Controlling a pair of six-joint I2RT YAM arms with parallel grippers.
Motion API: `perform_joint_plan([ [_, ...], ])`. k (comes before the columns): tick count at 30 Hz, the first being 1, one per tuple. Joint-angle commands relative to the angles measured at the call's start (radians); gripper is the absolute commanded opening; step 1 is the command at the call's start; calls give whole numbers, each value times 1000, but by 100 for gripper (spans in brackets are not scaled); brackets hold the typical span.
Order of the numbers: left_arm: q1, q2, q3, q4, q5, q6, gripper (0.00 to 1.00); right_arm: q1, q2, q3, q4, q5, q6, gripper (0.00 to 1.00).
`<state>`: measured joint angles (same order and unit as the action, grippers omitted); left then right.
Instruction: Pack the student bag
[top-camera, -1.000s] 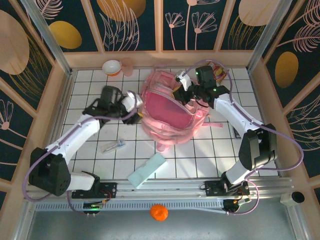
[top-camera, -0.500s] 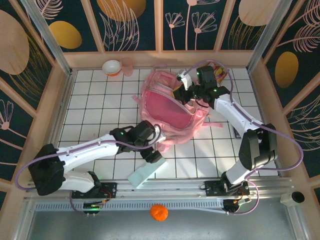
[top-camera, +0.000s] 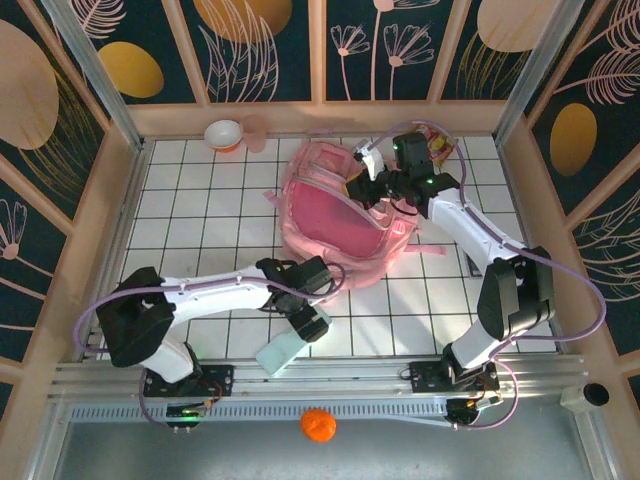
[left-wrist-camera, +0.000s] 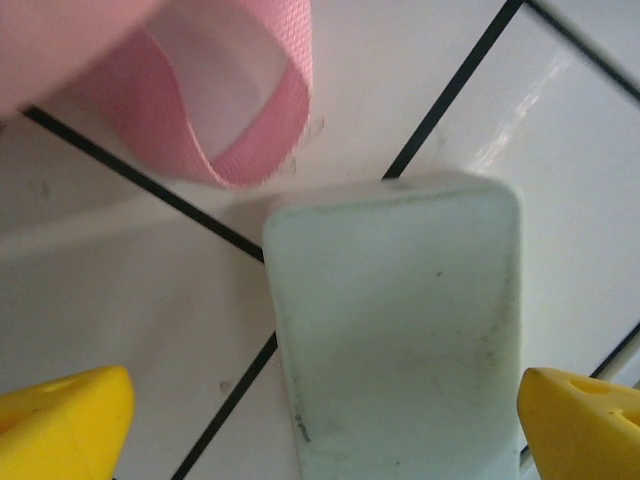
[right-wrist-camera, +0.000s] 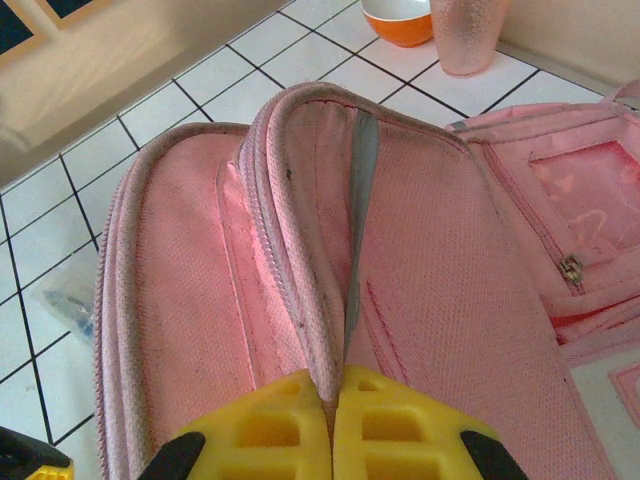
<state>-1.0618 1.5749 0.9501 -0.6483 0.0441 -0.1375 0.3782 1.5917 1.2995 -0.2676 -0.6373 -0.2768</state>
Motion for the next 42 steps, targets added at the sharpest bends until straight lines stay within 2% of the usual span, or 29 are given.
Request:
perform_joint_plan([
  [1, -6, 15, 16, -56, 24, -31, 98, -12, 2, 10, 84, -33, 28, 0],
  [7, -23, 93, 16, -44, 14, -64, 97, -12, 21, 32, 85, -30, 25, 0],
  [13, -27, 112, 8, 8, 15, -55, 90, -12, 30, 49, 78, -36, 14, 0],
  [17, -29, 96, 14, -5, -7, -34, 91, -12, 30, 50, 77, -41, 11, 0],
  [20, -27, 77, 4, 21, -76, -44, 93, -14, 27, 51, 76, -29, 9, 0],
  [22, -21, 114, 16, 39, -167, -47, 93, -16, 18, 49, 74, -24, 7, 0],
  [26, -13, 175, 123, 106, -208, -9, 94, -29, 2, 42, 73, -23, 4, 0],
  [30, -4, 99, 171, 137, -173, -1, 94, -58, -11, 44, 61, -32, 3, 0],
  [34, -6, 16, 130, 102, -88, -25, 97, -80, -29, 22, 75, -39, 1, 0],
  [42, -51, -5, 69, 20, -55, -105, 99, -90, -34, 9, 85, -65, 6, 0],
])
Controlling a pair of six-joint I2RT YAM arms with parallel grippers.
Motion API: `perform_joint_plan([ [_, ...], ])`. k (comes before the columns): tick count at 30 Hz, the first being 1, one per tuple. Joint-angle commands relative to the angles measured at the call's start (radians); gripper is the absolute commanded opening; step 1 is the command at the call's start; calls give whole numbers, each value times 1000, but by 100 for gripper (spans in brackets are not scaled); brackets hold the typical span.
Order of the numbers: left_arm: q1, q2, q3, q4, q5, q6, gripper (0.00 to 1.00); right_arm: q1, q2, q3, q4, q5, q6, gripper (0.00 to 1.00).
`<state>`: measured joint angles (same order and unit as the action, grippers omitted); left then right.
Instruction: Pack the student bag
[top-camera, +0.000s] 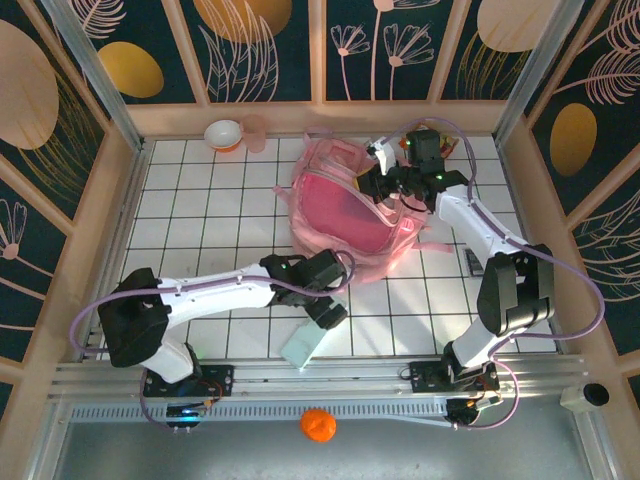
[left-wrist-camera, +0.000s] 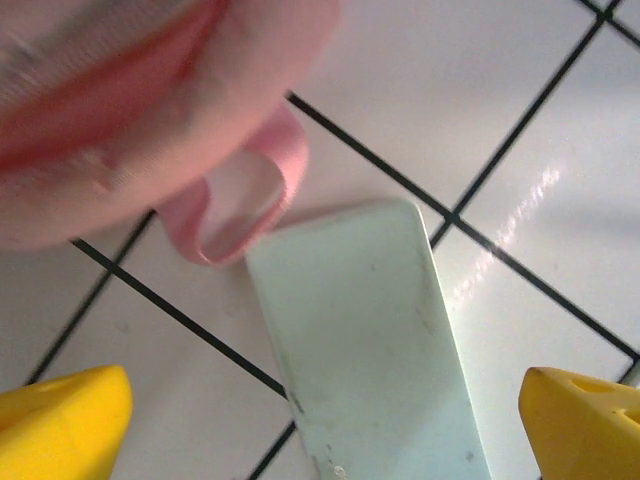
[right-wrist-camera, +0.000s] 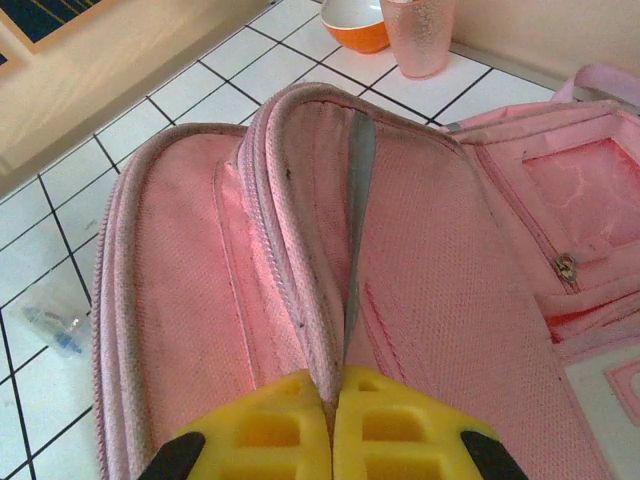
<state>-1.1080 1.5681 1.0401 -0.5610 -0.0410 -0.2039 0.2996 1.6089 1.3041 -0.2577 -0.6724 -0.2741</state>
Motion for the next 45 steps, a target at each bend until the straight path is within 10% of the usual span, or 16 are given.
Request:
perform_joint_plan([
  [1, -8, 13, -23, -74, 41, -32, 99, -12, -49, 4, 72, -32, 2, 0],
  [17, -30, 163, -98, -22, 44, -31, 90, -27, -17, 29, 52, -62, -17, 0],
  [31, -28, -17, -19, -27, 11, 22, 9, -30, -51, 39, 47, -60, -8, 0],
  [45, 275, -228, -36, 373, 265, -347, 18, -44, -199, -60, 247, -61, 290, 0],
])
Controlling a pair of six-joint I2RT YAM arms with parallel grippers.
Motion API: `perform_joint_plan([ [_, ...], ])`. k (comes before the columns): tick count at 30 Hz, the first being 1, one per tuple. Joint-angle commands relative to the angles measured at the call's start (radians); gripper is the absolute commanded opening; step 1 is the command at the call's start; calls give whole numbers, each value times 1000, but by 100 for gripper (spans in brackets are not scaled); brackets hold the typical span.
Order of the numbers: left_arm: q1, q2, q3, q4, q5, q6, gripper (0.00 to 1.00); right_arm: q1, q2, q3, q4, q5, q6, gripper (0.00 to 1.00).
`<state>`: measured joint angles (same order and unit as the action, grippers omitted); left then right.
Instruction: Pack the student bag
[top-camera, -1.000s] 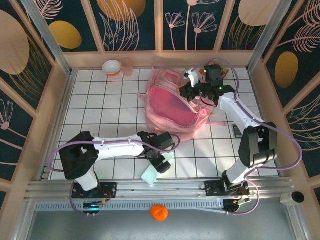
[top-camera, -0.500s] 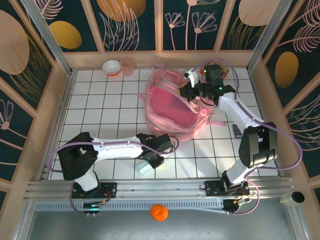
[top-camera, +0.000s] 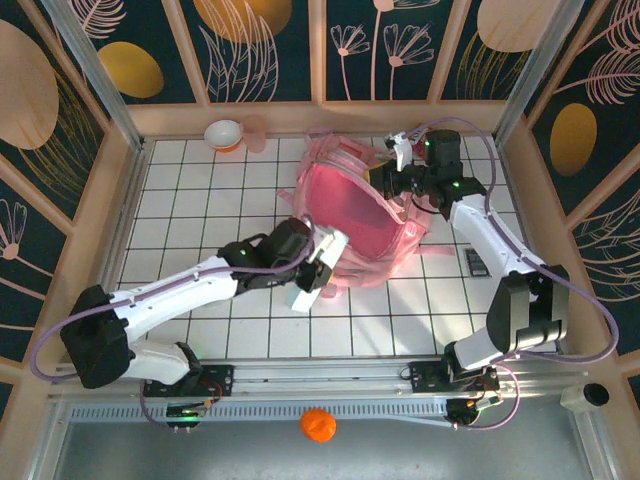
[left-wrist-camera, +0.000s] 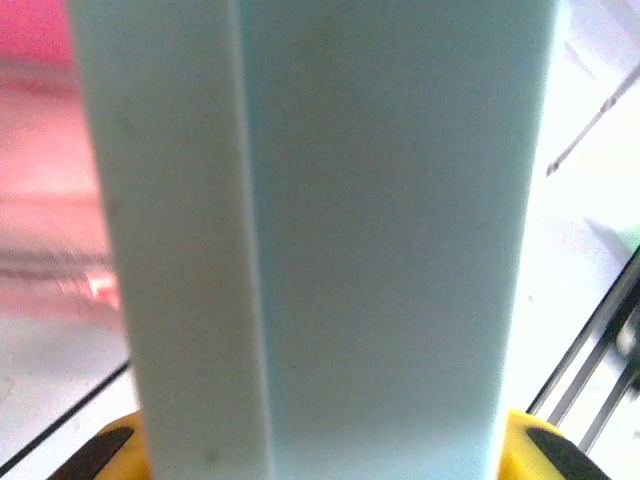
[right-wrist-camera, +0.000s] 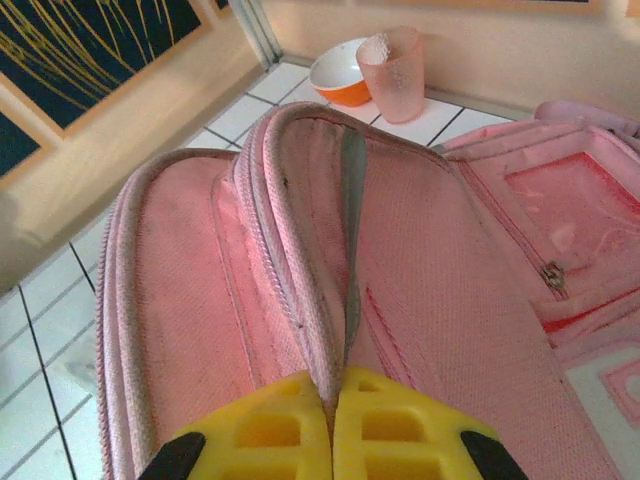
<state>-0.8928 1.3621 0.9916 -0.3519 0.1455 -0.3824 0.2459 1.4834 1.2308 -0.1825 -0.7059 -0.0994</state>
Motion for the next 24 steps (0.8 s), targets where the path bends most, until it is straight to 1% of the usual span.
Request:
perform_joint_plan([
  [1, 84, -21, 5, 211, 95, -222, 18, 14, -75, 14, 170, -17, 129, 0],
  [4, 134, -7, -14, 363, 126, -373, 19, 35, -87, 12, 169, 8, 145, 0],
  [6, 145, 7, -13, 438, 108, -440, 20, 49, -92, 11, 173, 16, 158, 0],
  [8, 160, 22, -51, 532, 99, -538, 23, 65, -94, 17, 164, 31, 162, 0],
  [11, 184, 55, -107, 671, 86, -701, 23, 79, -97, 30, 151, 47, 163, 0],
  [12, 187, 68, -119, 701, 82, -734, 22, 81, -98, 31, 152, 49, 166, 0],
  [14, 187, 107, -113, 725, 61, -771, 22, 81, -97, 35, 161, 49, 177, 0],
  [17, 190, 164, -101, 801, 13, -812, 27, 85, -88, 46, 168, 41, 182, 0],
  [19, 192, 222, -66, 843, -4, -819, 34, 90, -82, 48, 180, 38, 184, 0],
  [22, 195, 323, 48, 830, 17, -795, 50, 92, -79, 56, 183, 39, 181, 0],
  [24, 196, 345, 94, 829, 47, -786, 55, 92, -75, 63, 174, 41, 176, 0],
])
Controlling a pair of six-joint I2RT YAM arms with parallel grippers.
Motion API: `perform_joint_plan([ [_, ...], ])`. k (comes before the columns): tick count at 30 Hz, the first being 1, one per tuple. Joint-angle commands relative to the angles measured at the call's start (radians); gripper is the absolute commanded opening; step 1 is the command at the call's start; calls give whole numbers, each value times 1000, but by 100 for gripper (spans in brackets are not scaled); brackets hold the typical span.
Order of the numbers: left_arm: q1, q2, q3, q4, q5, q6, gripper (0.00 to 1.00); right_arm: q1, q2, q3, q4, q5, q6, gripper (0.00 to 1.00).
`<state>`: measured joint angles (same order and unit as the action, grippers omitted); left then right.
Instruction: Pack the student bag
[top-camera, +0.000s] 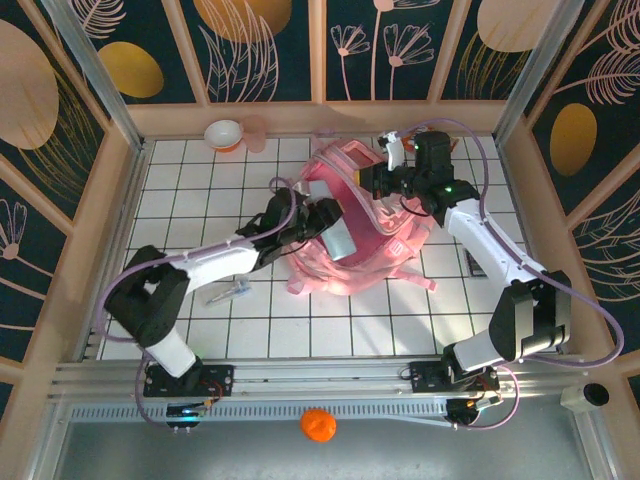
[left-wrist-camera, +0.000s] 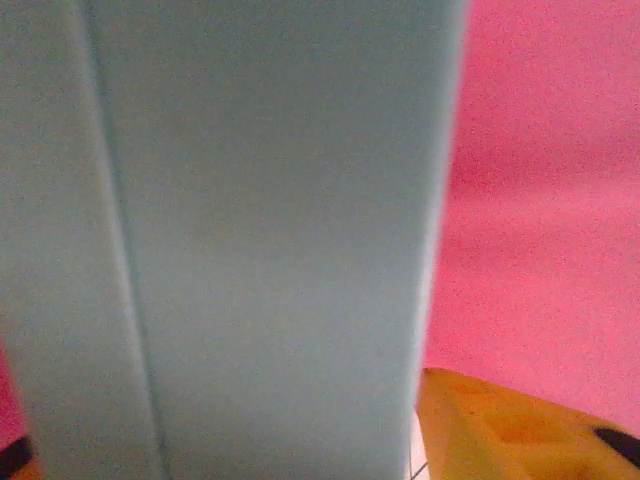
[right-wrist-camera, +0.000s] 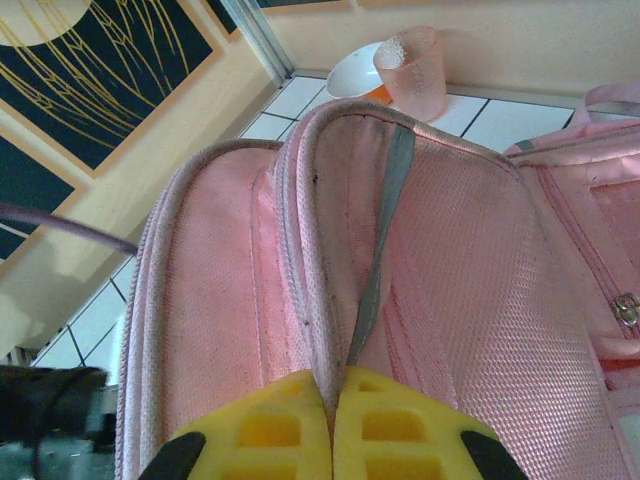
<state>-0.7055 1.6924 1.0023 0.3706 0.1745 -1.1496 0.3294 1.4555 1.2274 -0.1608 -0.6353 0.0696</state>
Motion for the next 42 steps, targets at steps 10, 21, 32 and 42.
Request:
perform_joint_plan([
  [10, 42, -111, 22, -121, -47, 69, 65, 8, -44, 68, 122, -24, -32, 0],
  [21, 70, -259, -14, -358, -75, 153, 65, 9, -70, 56, 64, -20, -55, 0],
  [32, 245, -536, -159, -847, -274, -337, 75, 17, -80, 51, 52, -10, -62, 0],
  [42, 267, -651, -356, -1003, -221, -847, 76, 22, -98, 29, 72, 12, -62, 0],
])
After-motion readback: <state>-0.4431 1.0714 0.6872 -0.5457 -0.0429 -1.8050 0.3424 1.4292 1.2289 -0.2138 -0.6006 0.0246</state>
